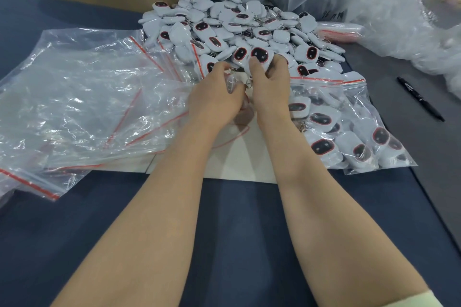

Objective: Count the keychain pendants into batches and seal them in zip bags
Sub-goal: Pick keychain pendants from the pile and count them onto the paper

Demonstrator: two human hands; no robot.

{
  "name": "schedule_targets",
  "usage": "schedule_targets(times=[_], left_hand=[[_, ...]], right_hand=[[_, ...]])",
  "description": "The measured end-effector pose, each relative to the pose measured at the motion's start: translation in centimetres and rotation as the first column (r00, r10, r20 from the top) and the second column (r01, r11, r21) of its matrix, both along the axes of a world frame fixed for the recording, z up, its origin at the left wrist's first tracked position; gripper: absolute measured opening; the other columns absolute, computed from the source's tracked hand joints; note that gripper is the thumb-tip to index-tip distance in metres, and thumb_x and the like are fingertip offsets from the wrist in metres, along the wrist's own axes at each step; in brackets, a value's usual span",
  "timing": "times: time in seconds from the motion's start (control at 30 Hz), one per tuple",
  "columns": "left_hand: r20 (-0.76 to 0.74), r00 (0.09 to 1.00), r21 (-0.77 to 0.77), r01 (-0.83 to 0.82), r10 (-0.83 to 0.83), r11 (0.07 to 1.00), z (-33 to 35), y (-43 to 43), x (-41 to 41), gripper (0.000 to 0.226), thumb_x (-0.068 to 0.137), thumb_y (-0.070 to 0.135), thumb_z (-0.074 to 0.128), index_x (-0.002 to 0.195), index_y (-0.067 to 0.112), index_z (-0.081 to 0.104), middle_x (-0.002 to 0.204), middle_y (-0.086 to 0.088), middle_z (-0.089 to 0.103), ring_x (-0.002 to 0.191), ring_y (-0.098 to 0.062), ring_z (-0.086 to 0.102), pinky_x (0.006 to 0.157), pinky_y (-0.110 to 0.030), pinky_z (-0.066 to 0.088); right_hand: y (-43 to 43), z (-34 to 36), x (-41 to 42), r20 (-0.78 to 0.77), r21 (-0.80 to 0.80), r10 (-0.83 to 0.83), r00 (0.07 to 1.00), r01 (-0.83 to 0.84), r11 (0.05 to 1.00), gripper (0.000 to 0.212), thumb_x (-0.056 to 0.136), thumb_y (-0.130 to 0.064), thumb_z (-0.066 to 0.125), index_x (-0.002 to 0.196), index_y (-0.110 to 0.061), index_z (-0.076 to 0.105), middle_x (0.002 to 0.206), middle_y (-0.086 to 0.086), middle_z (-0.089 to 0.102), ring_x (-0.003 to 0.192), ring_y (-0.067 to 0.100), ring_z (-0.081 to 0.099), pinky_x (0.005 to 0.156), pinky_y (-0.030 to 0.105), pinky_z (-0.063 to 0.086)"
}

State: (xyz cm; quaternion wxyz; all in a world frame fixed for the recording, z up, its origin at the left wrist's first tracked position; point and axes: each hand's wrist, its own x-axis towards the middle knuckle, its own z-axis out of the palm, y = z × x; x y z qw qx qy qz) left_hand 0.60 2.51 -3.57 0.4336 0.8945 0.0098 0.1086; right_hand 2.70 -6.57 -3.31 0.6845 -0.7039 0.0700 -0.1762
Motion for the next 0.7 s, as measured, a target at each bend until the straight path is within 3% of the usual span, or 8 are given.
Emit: schedule_targets(times=[0.1, 0.17, 0.23, 0.27, 0.4, 0.57, 0.7], left_hand=[[0.024, 1.0, -0.044, -0.013, 0.014, 0.999, 0.11, -0.06, 0.1, 0.043, 0.094, 0.039, 0.049, 0.131, 0.017, 0.046, 0.127, -0.004, 0.058, 0.118, -0.026, 0.052, 0.095, -0.034, 0.041], [0.046, 0.999, -0.095, -0.023, 0.027, 0.995, 0.22, -0.12, 0.06, 0.044, 0.096, 0.044, 0.044, 0.13, 0.016, 0.047, 0.126, -0.005, 0.059, 0.116, -0.025, 0.053, 0.096, -0.035, 0.042], [0.066, 0.997, -0.173, -0.035, 0.047, 0.984, 0.37, -0.19, -0.04, 0.044, 0.098, 0.047, 0.039, 0.127, 0.016, 0.049, 0.122, -0.004, 0.061, 0.111, -0.023, 0.055, 0.096, -0.037, 0.043], [0.073, 0.996, -0.196, -0.043, 0.059, 0.98, 0.46, -0.21, -0.1, 0.043, 0.098, 0.046, 0.037, 0.126, 0.016, 0.05, 0.121, -0.003, 0.061, 0.11, -0.023, 0.056, 0.095, -0.038, 0.043], [0.097, 0.987, -0.238, -0.1, 0.126, 0.966, 0.73, -0.15, -0.15, 0.041, 0.099, 0.045, 0.035, 0.122, 0.016, 0.052, 0.113, -0.007, 0.063, 0.105, -0.026, 0.056, 0.092, -0.037, 0.044], [0.072, 0.982, -0.265, -0.153, 0.177, 0.952, 0.7, -0.08, -0.05, 0.041, 0.099, 0.047, 0.034, 0.119, 0.016, 0.053, 0.113, -0.005, 0.063, 0.105, -0.025, 0.056, 0.092, -0.037, 0.043], [0.104, 0.973, -0.253, -0.173, 0.204, 0.952, 0.63, 0.01, 0.14, 0.04, 0.099, 0.045, 0.035, 0.114, 0.015, 0.055, 0.11, -0.004, 0.064, 0.103, -0.024, 0.057, 0.091, -0.038, 0.044]], right_hand=[[-0.07, 0.26, -0.37, 0.077, -0.083, -0.038, 0.996, 0.045, 0.995, 0.029, 0.089, -0.024, 0.065, 0.068, -0.024, 0.045, 0.068, -0.007, 0.046, 0.061, 0.007, 0.041, 0.066, 0.027, 0.039], [0.21, 0.52, -0.6, 0.067, -0.054, 0.003, 0.998, 0.001, 0.999, 0.016, 0.087, -0.023, 0.067, 0.084, -0.021, 0.052, 0.073, 0.0, 0.055, 0.066, 0.011, 0.05, 0.07, 0.037, 0.047], [0.35, 0.44, -0.66, -0.009, 0.011, 0.054, 0.998, -0.054, 0.998, 0.029, 0.086, -0.023, 0.07, 0.105, -0.021, 0.048, 0.076, 0.008, 0.058, 0.069, 0.018, 0.056, 0.074, 0.042, 0.052], [0.37, 0.4, -0.69, -0.032, 0.02, 0.066, 0.997, -0.065, 0.998, 0.032, 0.086, -0.023, 0.07, 0.106, -0.022, 0.046, 0.074, 0.008, 0.057, 0.068, 0.019, 0.056, 0.073, 0.042, 0.052], [0.3, 0.4, -0.63, 0.011, -0.07, 0.048, 0.999, -0.047, 0.996, 0.015, 0.087, -0.022, 0.067, 0.085, -0.02, 0.053, 0.076, 0.002, 0.063, 0.069, 0.012, 0.057, 0.071, 0.033, 0.046], [0.59, 0.21, -0.59, 0.039, -0.156, 0.084, 0.996, -0.077, 0.985, 0.023, 0.087, -0.018, 0.067, 0.07, -0.02, 0.051, 0.063, -0.005, 0.057, 0.06, 0.008, 0.052, 0.061, 0.022, 0.042], [0.83, 0.1, -0.69, 0.029, -0.255, 0.231, 0.973, -0.216, 0.942, 0.032, 0.09, -0.014, 0.061, 0.06, -0.023, 0.053, 0.052, -0.01, 0.053, 0.053, 0.008, 0.045, 0.056, 0.025, 0.036]])
